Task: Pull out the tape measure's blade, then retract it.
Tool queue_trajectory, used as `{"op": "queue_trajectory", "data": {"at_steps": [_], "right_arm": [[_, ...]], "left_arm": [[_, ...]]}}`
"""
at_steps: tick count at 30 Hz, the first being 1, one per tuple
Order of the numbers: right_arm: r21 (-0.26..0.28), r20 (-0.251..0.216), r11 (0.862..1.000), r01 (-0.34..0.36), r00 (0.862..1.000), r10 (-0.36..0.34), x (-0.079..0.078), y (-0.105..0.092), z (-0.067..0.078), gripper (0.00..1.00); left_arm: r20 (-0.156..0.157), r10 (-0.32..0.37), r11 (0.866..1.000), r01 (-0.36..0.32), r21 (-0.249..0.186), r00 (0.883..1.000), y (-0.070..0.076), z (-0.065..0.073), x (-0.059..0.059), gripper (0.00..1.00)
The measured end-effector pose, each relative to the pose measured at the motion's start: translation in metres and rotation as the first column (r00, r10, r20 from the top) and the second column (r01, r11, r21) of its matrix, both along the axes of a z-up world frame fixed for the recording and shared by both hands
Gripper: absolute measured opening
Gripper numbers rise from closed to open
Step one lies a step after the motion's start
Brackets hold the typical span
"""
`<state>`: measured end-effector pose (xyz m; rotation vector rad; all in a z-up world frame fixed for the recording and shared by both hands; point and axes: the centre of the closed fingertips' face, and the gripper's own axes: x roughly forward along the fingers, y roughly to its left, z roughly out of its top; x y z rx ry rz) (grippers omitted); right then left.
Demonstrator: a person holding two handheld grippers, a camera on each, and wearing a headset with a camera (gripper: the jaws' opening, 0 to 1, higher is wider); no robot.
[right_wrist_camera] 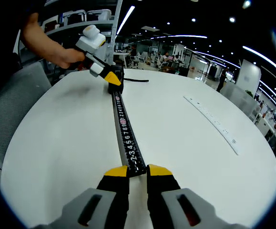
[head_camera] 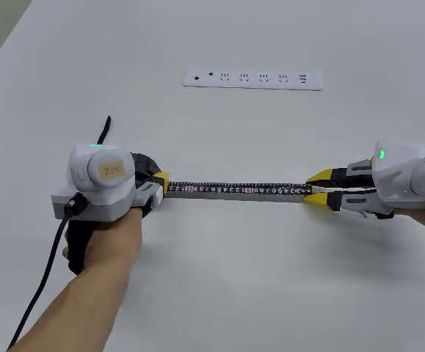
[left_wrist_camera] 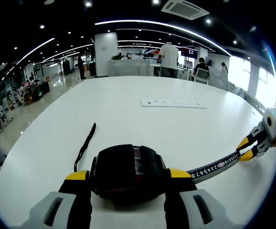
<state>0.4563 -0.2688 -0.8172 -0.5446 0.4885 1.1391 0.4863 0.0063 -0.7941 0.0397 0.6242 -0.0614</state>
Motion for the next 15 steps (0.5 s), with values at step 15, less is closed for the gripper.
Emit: {"op": "queue_trajectory", "data": {"at_steps": [15], "right_arm": [[0.002,-0.002,1.000,-0.002,1.000,0.002,-0.0001,0.0007,0.0011,0.12]], "left_arm": [[-0.015,-0.006,1.000,0.006,-0.023,1.000,0.0017,0.0008,-0.0005,0.57]]}}
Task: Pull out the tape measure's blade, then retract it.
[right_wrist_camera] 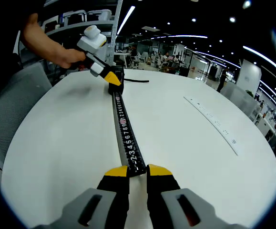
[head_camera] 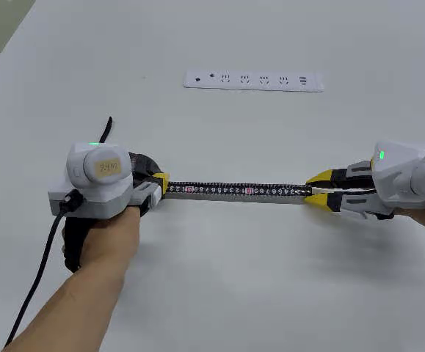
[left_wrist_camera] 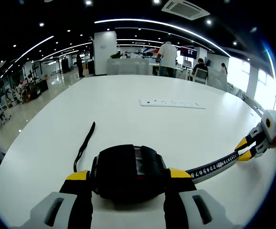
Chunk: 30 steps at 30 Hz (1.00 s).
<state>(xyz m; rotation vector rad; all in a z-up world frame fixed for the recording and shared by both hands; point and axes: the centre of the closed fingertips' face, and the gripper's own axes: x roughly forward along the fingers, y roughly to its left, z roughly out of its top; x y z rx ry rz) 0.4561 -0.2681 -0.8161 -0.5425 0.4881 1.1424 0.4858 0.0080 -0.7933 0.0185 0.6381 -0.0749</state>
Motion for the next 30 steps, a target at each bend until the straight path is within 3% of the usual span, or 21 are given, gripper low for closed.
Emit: {"op": "queue_trajectory", "data": {"at_steps": [16,30], "right_arm": [[0.007,-0.008,1.000,0.006,1.000,-0.006,0.000,0.001,0.001,0.12],[0.020,-0.019,1.000,-0.006,1.000,0.006,-0.001,0.016,0.001,0.12]], "left_arm": [[-0.001,0.001,1.000,-0.001,-0.020,1.000,0.000,0.000,0.000,0.57],[-0.003,0.001,0.999,-0.001,-0.037,1.000,0.001,0.000,-0.001,0.57]]}}
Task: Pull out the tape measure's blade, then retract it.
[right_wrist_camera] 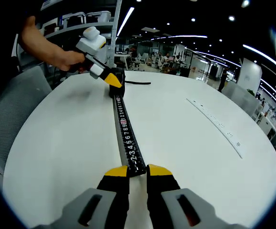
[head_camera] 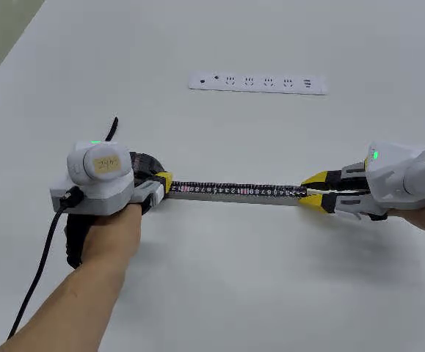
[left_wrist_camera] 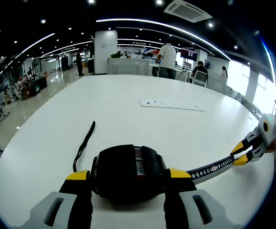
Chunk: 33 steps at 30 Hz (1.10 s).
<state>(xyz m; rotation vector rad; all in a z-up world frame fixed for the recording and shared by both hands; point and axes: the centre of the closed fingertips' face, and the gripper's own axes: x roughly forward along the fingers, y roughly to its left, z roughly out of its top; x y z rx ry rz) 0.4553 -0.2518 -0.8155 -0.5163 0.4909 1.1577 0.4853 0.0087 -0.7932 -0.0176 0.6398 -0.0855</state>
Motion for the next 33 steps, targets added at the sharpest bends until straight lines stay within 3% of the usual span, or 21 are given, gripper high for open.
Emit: {"op": "queue_trajectory", "data": {"at_steps": [33], "right_arm": [[0.035,-0.030,0.999,-0.007,1.000,0.008,-0.001,0.030,0.002,0.12]], "left_arm": [[-0.006,-0.007,1.000,0.006,-0.022,1.000,0.001,0.000,-0.001,0.58]]}}
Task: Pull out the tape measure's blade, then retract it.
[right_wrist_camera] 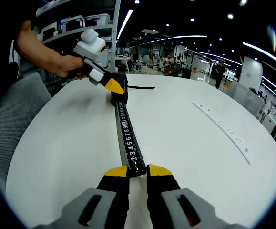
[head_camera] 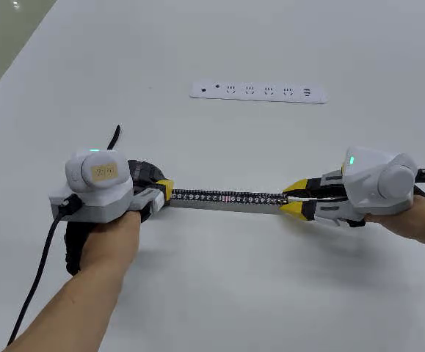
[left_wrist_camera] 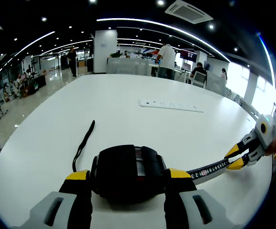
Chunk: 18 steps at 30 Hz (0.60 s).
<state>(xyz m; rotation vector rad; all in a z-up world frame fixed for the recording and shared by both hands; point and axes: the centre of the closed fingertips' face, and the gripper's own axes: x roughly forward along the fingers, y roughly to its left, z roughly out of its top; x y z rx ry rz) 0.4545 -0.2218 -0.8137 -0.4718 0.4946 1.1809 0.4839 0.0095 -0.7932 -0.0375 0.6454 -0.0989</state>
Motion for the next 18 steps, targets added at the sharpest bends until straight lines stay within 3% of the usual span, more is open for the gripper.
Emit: {"op": "queue_trajectory", "data": {"at_steps": [18], "right_arm": [[0.018,-0.005,1.000,-0.006,1.000,0.006,0.001,0.016,0.001,0.12]], "left_arm": [[-0.004,-0.001,1.000,0.001,-0.007,1.000,0.000,0.000,0.000,0.58]]}}
